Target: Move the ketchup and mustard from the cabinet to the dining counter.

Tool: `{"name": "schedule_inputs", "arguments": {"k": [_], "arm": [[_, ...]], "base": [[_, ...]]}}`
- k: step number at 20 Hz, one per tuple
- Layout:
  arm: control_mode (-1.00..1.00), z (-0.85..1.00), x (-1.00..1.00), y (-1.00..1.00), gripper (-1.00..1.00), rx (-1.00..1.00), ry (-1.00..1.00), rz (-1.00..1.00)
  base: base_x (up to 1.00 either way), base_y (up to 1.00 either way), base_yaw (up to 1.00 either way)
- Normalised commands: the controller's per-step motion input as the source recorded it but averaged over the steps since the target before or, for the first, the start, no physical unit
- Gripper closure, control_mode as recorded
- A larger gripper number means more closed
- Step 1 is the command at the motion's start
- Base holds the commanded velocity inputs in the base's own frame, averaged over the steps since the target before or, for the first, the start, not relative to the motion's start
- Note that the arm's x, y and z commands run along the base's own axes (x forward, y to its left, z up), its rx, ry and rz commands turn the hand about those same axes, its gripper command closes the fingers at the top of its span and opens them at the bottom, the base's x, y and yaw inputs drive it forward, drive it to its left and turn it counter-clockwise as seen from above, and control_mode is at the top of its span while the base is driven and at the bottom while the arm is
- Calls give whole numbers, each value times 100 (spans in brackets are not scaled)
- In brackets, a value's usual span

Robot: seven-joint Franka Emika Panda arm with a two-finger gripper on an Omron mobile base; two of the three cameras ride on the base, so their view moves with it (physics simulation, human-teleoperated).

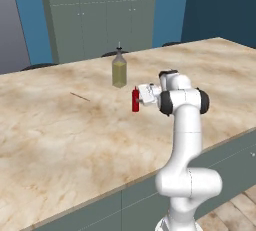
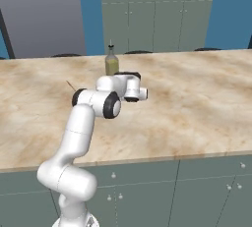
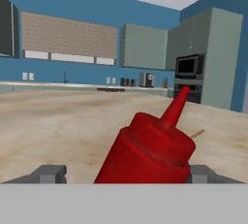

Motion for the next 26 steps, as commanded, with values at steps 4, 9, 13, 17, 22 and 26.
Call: {"name": "schedule_inputs", "arguments": {"k": [4,9,13,17,22,26], "arm": [[-100,-13,-48,13,-100,0,-6,0],[-100,-1,-35,9,-100,0,-10,0],[-100,0,-6,0,-100,0,-14,0],[-100,23,-2,0,-100,0,-13,0],[-100,57,0,-1,-100,0,-15,0],[-100,77,-10,-5,-100,0,-14,0]], "base": [[0,0,0],[0,0,0],[0,0,0],[0,0,0],[0,0,0],[0,0,0]]}}
